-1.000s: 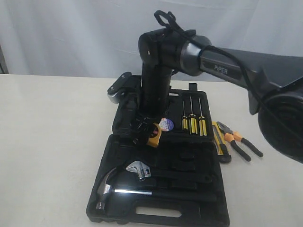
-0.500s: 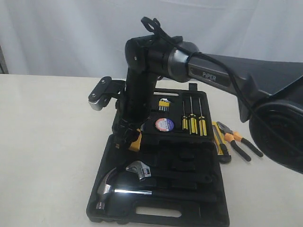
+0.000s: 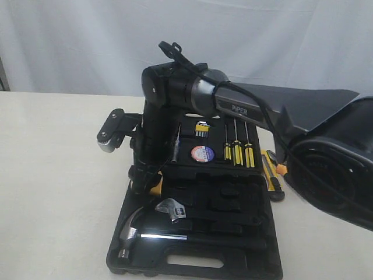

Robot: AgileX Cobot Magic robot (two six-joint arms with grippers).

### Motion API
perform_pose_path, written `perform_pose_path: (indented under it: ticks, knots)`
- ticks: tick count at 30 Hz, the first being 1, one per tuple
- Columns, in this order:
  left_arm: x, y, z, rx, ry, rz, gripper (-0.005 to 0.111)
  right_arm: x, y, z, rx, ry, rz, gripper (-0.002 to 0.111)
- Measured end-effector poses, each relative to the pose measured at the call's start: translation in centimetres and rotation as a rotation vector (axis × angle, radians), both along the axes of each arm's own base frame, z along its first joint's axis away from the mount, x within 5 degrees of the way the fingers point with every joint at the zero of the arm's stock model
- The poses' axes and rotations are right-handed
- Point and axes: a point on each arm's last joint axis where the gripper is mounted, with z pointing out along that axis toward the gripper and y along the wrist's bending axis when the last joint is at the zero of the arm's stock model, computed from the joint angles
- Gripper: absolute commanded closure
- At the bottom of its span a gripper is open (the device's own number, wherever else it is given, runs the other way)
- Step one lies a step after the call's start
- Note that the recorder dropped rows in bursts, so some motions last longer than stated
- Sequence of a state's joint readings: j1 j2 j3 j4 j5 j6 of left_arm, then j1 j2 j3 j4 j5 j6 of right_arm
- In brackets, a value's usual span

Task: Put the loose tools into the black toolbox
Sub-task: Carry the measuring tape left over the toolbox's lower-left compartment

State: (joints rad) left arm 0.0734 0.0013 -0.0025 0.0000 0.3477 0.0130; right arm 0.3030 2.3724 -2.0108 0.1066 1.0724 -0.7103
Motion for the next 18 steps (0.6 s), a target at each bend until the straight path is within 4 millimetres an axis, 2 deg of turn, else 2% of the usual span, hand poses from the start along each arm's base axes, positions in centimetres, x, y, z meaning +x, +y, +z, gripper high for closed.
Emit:
perform_pose_path:
  ticks: [15,18]
  knots:
    - [0.0,0.0,0.0,0.0,0.0,0.0,0.107,0.06,-0.01,-0.9,-0.013,0.027,0.007,0.066]
    - [0.0,0.0,0.0,0.0,0.0,0.0,0.107,0.07,-0.11,-0.98,-0.017,0.031,0.008,0.059]
